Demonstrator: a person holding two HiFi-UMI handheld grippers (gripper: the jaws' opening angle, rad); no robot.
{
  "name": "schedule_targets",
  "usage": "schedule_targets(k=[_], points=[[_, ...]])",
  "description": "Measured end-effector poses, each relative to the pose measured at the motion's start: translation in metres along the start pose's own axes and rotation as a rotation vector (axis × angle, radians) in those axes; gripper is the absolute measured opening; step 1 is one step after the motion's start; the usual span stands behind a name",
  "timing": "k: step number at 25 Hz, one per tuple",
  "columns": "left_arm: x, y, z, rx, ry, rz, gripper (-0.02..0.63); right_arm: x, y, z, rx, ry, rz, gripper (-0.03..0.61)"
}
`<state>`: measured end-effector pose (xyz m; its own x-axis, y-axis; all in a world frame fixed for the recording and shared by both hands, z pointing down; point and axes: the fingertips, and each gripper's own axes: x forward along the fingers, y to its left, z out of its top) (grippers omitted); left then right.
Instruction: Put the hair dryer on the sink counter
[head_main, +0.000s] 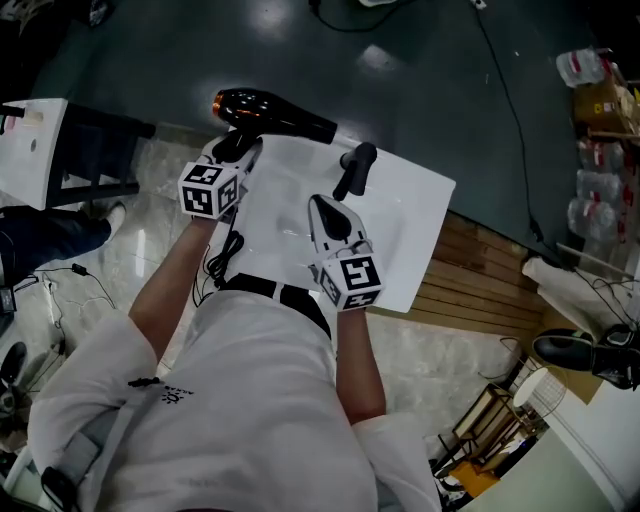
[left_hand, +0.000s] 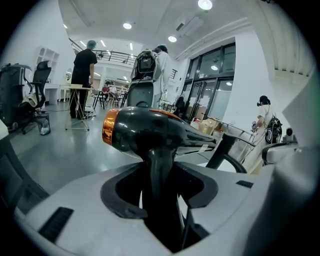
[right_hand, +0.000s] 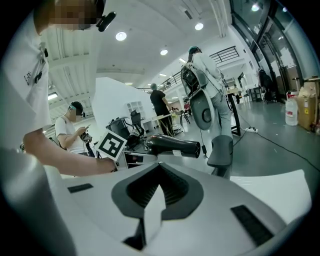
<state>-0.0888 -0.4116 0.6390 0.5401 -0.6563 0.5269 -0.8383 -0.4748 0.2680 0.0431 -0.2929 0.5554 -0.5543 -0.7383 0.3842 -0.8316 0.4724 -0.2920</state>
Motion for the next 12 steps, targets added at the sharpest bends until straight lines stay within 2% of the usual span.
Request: schedule_targets(k=[12], points=[[0.025, 0.006, -0.025, -0.041, 0.068, -0.006, 0.183, 0.013, 0.001, -0.018, 0.016, 0.045, -0.018, 0.008]])
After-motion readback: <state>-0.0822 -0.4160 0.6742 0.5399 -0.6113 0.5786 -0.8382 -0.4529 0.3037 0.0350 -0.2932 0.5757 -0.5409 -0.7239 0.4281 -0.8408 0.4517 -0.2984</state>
